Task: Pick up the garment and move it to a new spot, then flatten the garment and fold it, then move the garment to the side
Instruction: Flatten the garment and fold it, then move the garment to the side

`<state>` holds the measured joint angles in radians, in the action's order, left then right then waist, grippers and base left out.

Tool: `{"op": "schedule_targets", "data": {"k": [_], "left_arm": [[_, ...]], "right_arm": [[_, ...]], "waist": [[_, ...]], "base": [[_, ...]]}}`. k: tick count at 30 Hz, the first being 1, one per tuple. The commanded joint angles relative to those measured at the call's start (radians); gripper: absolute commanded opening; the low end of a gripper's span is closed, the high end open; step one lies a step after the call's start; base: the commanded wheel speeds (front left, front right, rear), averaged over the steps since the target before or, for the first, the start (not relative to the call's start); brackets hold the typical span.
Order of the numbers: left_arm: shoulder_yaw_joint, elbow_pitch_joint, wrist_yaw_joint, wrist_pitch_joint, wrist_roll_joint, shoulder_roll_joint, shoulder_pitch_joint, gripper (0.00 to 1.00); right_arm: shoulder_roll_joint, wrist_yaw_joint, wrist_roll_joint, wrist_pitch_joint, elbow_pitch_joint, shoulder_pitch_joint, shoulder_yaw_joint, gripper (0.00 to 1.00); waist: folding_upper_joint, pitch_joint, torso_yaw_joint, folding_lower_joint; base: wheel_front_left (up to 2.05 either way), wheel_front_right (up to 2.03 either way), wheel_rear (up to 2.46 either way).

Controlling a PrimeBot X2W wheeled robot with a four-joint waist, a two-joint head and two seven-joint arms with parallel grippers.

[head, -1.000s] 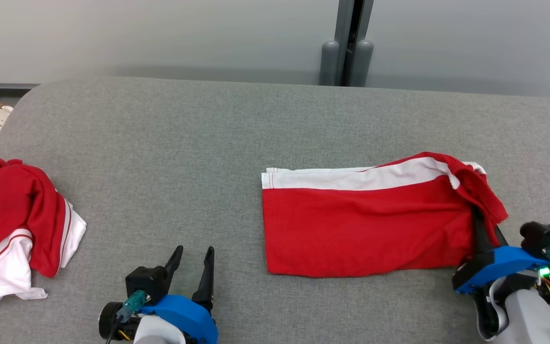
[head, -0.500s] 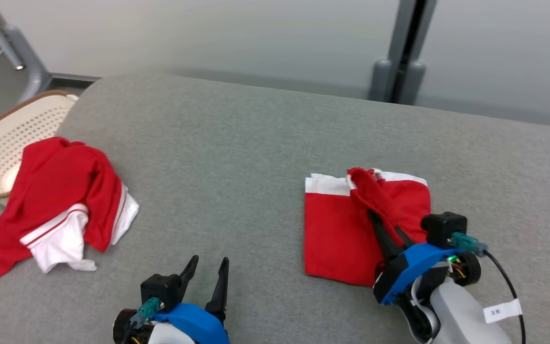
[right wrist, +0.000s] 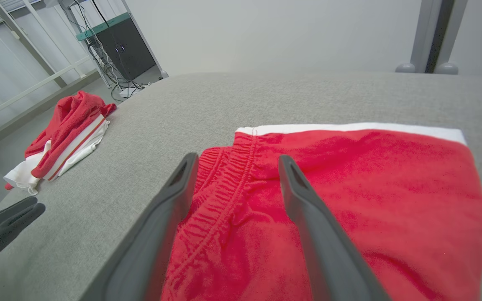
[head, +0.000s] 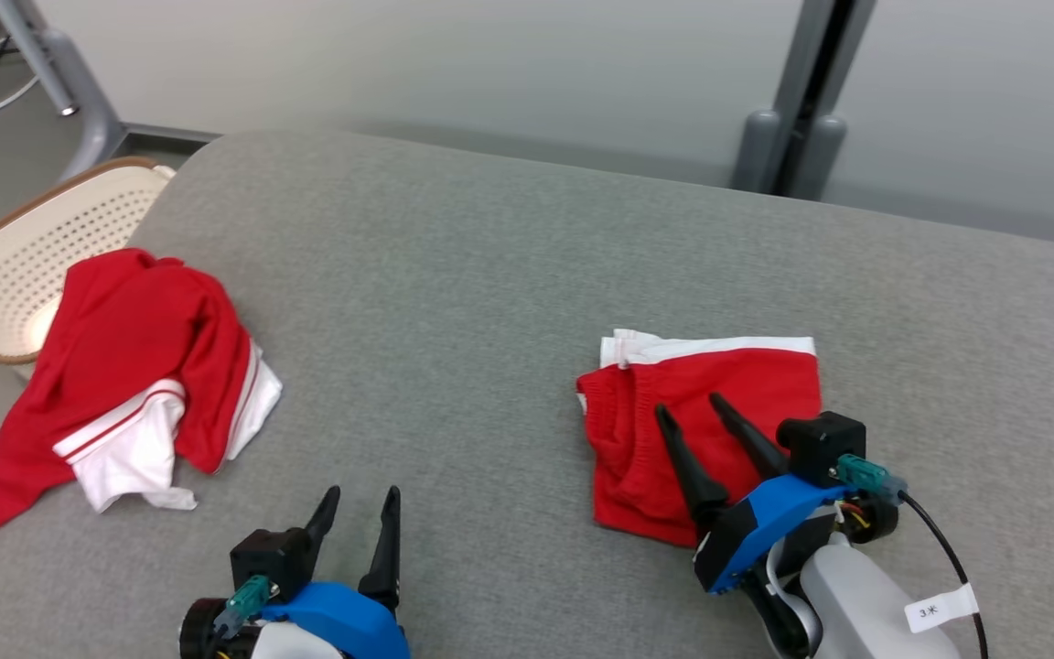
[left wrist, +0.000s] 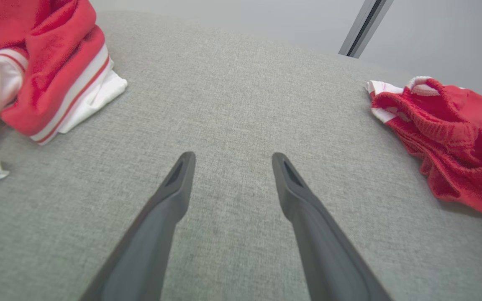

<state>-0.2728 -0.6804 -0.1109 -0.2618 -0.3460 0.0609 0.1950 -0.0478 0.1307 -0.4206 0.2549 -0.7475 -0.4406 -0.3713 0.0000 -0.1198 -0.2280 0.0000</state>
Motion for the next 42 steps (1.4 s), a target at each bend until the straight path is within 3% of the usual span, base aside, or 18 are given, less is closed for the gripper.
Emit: {"op": "schedule_targets", "data": {"k": [1, 9, 15, 27, 42], "left_arm": [[0.009, 0.017, 0.009, -0.005, 0.014, 0.007, -0.008, 1.00], [0.080, 0.174, 0.037, -0.004, 0.124, 0.011, -0.062, 1.00], [0.102, 0.220, 0.032, -0.004, 0.169, 0.000, -0.116, 1.00], [0.088, 0.253, 0.011, -0.004, 0.200, -0.010, -0.194, 1.00], [0.046, 0.239, -0.003, -0.004, 0.184, -0.010, -0.122, 1.00]], "right_arm": [[-0.006, 0.000, 0.029, 0.006, 0.002, 0.010, 0.016, 1.00], [-0.004, 0.000, 0.263, 0.011, 0.110, 0.123, 0.238, 1.00], [-0.004, 0.000, 0.323, 0.011, 0.153, 0.228, 0.326, 1.00], [-0.004, 0.000, 0.292, 0.011, 0.155, 0.318, 0.318, 1.00], [-0.004, 0.000, 0.258, 0.011, 0.087, 0.136, 0.270, 1.00]], "waist": [[0.0000, 0.013, 0.022, 0.0000], [0.0000, 0.032, 0.116, 0.0000], [0.0000, 0.052, 0.155, 0.0000], [0.0000, 0.072, 0.182, 0.0000], [0.0000, -0.009, 0.106, 0.0000]], "base": [[0.00, 0.00, 0.00], [0.00, 0.00, 0.00], [0.00, 0.00, 0.00], [0.00, 0.00, 0.00], [0.00, 0.00, 0.00]]}}
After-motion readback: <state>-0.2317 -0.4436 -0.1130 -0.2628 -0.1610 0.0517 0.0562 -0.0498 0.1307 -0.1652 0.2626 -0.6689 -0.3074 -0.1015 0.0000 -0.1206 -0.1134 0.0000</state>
